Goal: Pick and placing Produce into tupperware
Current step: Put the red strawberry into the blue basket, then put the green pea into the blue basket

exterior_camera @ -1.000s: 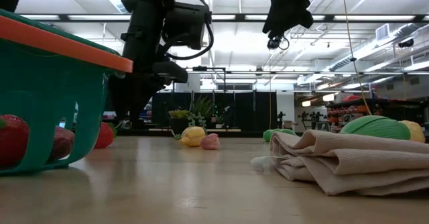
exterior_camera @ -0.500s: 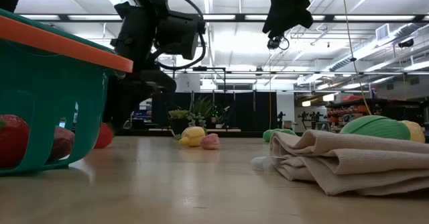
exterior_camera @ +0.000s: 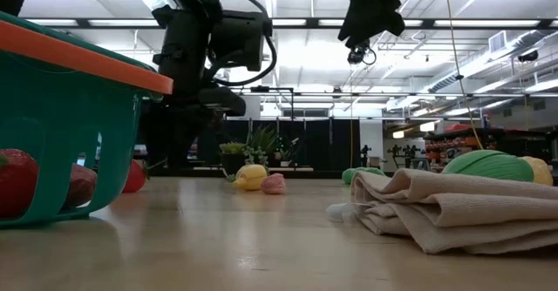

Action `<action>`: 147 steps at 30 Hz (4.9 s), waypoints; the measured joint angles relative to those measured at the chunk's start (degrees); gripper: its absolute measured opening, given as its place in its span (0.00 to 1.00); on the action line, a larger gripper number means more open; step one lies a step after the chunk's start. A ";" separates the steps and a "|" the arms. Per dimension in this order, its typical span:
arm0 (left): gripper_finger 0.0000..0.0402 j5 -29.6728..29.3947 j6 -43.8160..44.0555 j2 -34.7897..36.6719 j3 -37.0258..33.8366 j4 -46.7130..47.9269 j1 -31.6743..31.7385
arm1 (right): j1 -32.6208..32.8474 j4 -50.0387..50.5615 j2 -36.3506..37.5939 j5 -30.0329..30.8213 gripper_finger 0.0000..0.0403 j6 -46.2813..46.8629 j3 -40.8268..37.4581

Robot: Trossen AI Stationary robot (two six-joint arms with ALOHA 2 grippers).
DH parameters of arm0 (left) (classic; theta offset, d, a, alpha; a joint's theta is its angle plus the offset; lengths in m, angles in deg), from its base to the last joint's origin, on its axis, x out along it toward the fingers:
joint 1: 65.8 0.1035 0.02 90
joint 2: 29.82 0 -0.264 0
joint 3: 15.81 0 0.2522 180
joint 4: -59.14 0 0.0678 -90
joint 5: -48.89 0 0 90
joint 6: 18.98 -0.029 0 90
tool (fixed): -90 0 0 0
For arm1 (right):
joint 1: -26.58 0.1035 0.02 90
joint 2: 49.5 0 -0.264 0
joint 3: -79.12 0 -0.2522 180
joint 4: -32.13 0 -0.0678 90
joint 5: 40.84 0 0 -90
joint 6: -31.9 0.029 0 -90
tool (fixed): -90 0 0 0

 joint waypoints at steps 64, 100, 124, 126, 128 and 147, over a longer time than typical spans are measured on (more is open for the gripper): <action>0.00 -0.76 39.48 0.11 37.19 33.62 -27.85 | -0.23 -1.62 0.00 -0.01 0.39 -2.44 0.00; 0.08 -0.94 54.14 0.04 4.87 10.58 -35.25 | -0.68 -1.60 0.00 -0.02 0.39 -2.04 0.00; 0.29 -5.10 24.80 15.81 9.10 10.18 -17.42 | -0.70 -0.59 0.00 -3.63 0.39 -0.69 0.00; 0.28 -5.31 17.54 15.91 9.11 9.82 -14.39 | -0.70 0.38 0.00 -6.65 0.39 0.99 0.00; 0.28 -5.31 10.19 15.87 9.11 8.65 -11.29 | -0.70 1.91 0.00 -9.29 0.39 1.23 0.00; 0.35 -2.67 -5.88 14.99 9.10 -4.88 6.49 | -5.98 0.40 -14.24 -16.88 0.39 -0.87 -7.58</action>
